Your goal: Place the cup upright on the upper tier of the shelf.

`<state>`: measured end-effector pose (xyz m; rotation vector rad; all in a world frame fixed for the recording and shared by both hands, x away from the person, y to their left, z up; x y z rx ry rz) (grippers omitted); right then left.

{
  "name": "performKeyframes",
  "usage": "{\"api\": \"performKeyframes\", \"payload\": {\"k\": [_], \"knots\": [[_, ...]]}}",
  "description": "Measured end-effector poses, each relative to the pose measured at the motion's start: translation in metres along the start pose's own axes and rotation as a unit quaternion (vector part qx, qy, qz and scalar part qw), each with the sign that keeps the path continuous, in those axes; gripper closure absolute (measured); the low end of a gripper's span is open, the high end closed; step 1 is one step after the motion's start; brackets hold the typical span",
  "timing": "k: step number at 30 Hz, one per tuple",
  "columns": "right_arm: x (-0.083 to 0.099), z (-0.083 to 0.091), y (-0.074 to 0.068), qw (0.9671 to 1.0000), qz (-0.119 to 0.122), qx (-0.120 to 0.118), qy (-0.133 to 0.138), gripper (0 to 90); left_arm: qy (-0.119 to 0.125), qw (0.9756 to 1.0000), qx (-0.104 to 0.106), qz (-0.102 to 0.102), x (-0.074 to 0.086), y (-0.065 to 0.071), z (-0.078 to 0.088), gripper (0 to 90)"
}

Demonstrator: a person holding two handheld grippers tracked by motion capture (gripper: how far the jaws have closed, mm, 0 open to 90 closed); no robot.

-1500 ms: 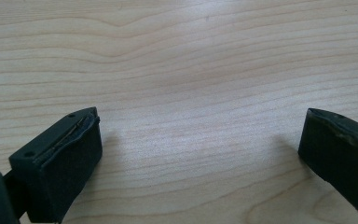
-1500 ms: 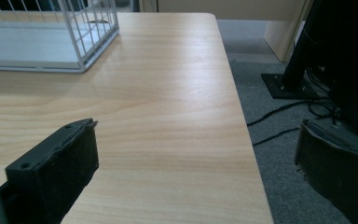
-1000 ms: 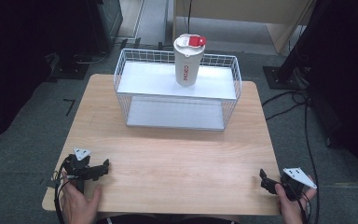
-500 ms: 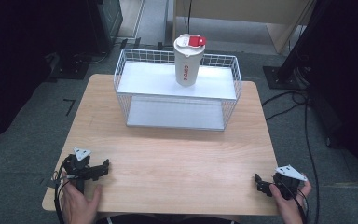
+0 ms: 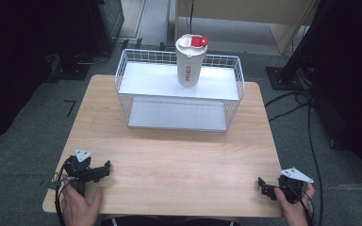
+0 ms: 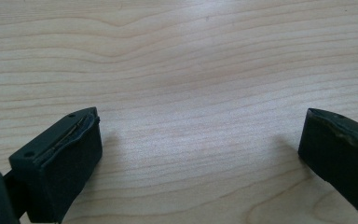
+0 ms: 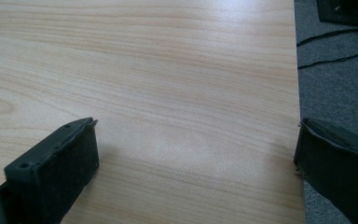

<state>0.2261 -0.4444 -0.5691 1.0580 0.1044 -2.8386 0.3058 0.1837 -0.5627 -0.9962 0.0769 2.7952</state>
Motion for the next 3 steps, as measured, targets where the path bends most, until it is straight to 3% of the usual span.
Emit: {"api": "performKeyframes", "payload": {"k": [3], "knots": [[0.0000, 0.0000, 0.0000, 1.0000, 0.000, 0.000, 0.000, 0.0, 0.000, 1.0000, 0.000, 0.000, 0.0000, 0.0000, 0.0000, 0.0]]}}
Point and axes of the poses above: each handheld gripper's, and its own axes: z roughly backward along the jaws, x roughly out of its underside, y roughly to its right, the point moved 6 cm from there along -z, roughly forward along the jaws, and after that the axes turned 4 degrees about -y, right-handed, at the moved point
